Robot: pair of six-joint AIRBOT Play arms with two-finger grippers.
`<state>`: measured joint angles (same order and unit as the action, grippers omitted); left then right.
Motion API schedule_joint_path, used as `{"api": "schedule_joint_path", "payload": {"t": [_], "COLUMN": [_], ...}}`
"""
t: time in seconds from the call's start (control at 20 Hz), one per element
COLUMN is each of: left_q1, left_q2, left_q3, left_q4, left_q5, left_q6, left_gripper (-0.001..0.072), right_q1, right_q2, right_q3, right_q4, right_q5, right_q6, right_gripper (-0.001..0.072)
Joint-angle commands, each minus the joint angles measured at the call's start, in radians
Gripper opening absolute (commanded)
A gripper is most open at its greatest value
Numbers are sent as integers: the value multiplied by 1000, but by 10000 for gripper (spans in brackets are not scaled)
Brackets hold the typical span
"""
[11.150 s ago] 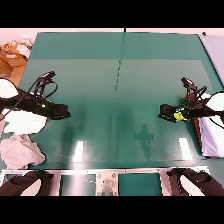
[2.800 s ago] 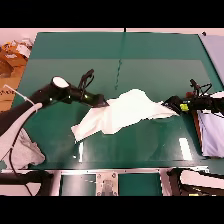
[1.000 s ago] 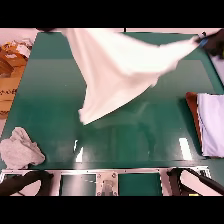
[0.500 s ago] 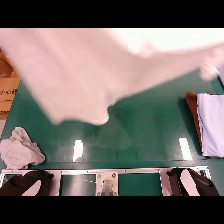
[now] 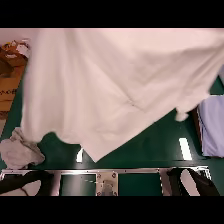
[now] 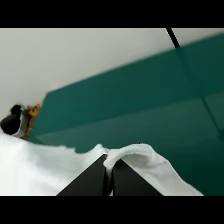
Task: Fold the shirts.
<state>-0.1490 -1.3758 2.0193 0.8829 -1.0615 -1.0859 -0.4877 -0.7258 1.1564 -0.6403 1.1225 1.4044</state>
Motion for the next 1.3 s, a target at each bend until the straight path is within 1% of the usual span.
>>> {"api": "schedule_joint_path", "payload": {"t": [0.0, 0.1, 0.15, 0.25, 0.3, 0.35, 0.4, 0.45, 0.5, 0.55, 0.6, 0.65, 0.7, 0.75, 0.8, 0.9, 1.0, 1.05, 1.15, 1.2, 1.25], "left_q1": [-36, -105, -140, -194, -203, -205, -197, -176, -148, -109, -69, -26, 8, 40, 62, 77, 60, 45, 33, 33, 34], "left_q2": [-296, -443, -505, -603, -626, -637, -633, -623, -611, -589, -571, -554, -541, -531, -521, -487, -413, -356, -217, -129, -25], "left_q3": [1, 1, 1, 1, 1, 1, 2, 5, 6, 9, 8, 8, 8, 8, 8, 0, -56, -118, -301, -430, -592], "left_q4": [-297, -299, -299, -298, -293, -279, -254, -232, -227, -227, -226, -229, -230, -230, -231, -204, -77, -17, 52, 65, 73], "left_q5": [35, 34, 36, 53, 57, 54, 39, -5, -73, -167, -261, -354, -430, -490, -522, -568, -594, -591, -541, -486, -413], "left_q6": [124, 130, 146, 151, 135, 95, 44, 0, -31, -51, -87, -142, -153, -167, -201, -218, -234, -233, -230, -230, -238], "left_gripper": [24, 24, 24, 24, 24, 28, 249, 553, 592, 592, 590, 408, 79, 23, 22, 21, 21, 21, 21, 21, 21], "right_q1": [1, 11, 13, 12, 10, 10, 10, 2, -19, -48, -80, -119, -157, -190, -219, -256, -266, -266, -261, -253, -248], "right_q2": [-64, -159, -218, -349, -407, -453, -488, -508, -517, -518, -518, -518, -518, -519, -520, -541, -581, -604, -650, -669, -688], "right_q3": [-391, -560, -606, -616, -593, -559, -515, -470, -413, -354, -298, -244, -205, -181, -172, -173, -176, -180, -186, -188, -188], "right_q4": [9, 46, 76, 129, 148, 151, 150, 149, 129, 92, 48, 7, -23, -45, -66, -97, -120, -121, -120, -119, -119], "right_q5": [-100, -195, -235, -275, -278, -277, -277, -270, -248, -219, -185, -144, -113, -100, -100, -69, -29, -21, -21, -21, -21], "right_q6": [-77, -151, -198, -287, -315, -331, -342, -344, -343, -343, -343, -338, -319, -292, -278, -278, -278, -279, -279, -280, -280], "right_gripper": [13, 13, 13, 13, 13, 14, 33, 174, 346, 371, 372, 372, 372, 370, 370, 370, 370, 370, 370, 368, 334]}}
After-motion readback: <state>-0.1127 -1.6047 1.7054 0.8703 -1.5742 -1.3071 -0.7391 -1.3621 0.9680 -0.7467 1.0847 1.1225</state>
